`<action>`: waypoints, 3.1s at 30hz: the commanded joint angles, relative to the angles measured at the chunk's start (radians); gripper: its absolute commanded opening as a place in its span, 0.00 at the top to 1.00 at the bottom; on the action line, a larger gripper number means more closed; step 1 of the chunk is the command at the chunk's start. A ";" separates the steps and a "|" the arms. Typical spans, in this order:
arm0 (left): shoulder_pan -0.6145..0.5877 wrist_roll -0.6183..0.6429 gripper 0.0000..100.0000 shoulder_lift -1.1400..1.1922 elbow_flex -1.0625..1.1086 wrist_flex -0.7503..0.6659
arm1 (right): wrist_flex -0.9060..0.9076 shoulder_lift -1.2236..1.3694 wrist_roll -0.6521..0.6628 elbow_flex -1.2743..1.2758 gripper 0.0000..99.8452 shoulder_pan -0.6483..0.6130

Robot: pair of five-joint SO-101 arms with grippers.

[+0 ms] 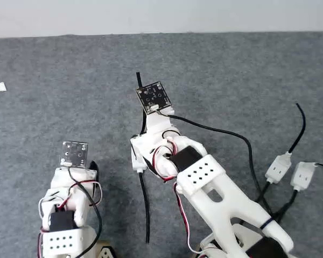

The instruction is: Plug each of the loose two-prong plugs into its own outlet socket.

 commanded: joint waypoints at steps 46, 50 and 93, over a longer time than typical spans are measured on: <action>-0.040 0.035 0.86 0.184 -0.119 -0.005 | 0.202 -0.104 0.100 -0.176 0.99 0.033; -0.061 0.063 0.86 0.574 -0.242 -0.160 | 0.202 -0.073 0.101 -0.176 0.99 0.033; 0.195 -0.713 0.87 1.146 -0.596 0.095 | 0.139 -0.093 0.121 -0.046 0.99 -0.117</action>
